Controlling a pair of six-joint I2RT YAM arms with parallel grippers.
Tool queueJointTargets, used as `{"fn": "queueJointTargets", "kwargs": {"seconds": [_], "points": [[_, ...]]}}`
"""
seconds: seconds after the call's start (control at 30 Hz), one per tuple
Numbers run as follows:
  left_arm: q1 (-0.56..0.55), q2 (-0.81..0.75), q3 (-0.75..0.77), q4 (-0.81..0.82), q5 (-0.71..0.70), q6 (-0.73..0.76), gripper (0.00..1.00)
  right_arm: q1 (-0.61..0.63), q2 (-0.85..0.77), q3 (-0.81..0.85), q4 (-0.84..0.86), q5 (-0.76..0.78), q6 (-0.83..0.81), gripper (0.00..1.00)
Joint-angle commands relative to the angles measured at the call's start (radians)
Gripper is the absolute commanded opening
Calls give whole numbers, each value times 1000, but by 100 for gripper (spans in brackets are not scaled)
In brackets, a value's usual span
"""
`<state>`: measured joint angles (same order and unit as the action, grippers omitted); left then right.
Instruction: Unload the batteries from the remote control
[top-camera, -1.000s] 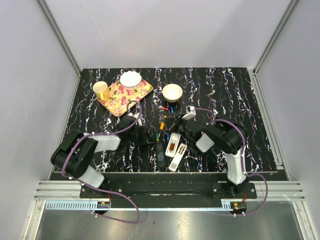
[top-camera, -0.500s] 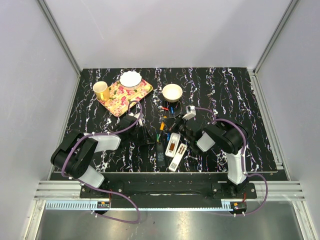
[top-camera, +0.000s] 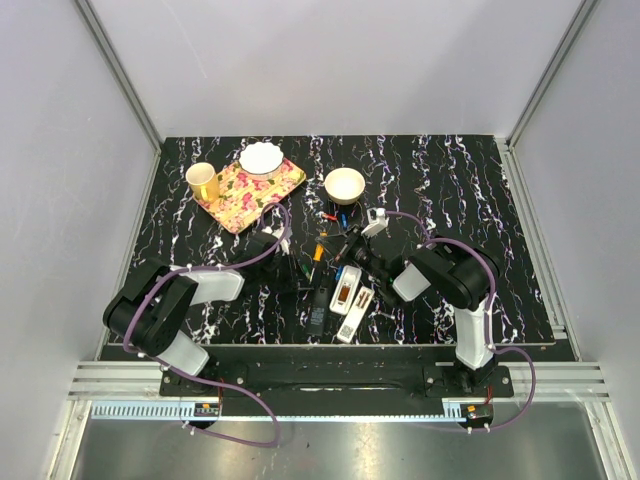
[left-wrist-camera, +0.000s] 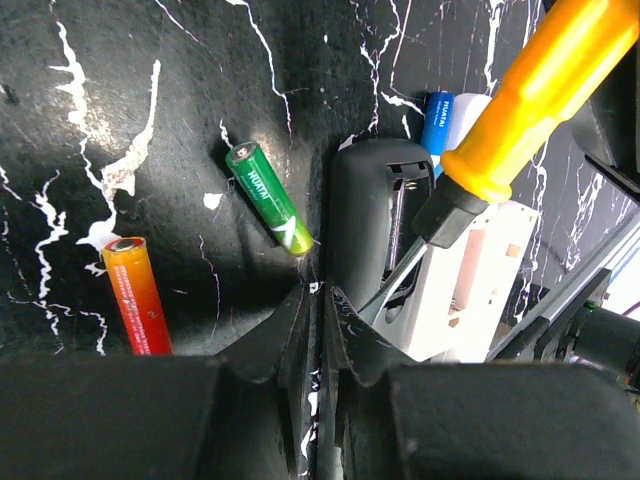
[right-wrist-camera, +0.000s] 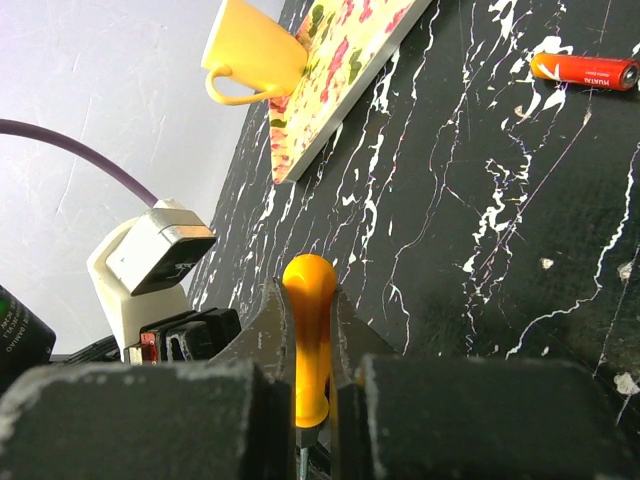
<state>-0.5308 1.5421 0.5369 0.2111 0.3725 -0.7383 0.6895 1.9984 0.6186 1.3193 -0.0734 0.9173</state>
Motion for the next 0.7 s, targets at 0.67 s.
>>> {"fn": "queueJointTargets", "kwargs": {"seconds": [0.67], "points": [[-3,-256,115,-56,-21,158,42,-28,-225,-52,221,-80,-34,0]]}}
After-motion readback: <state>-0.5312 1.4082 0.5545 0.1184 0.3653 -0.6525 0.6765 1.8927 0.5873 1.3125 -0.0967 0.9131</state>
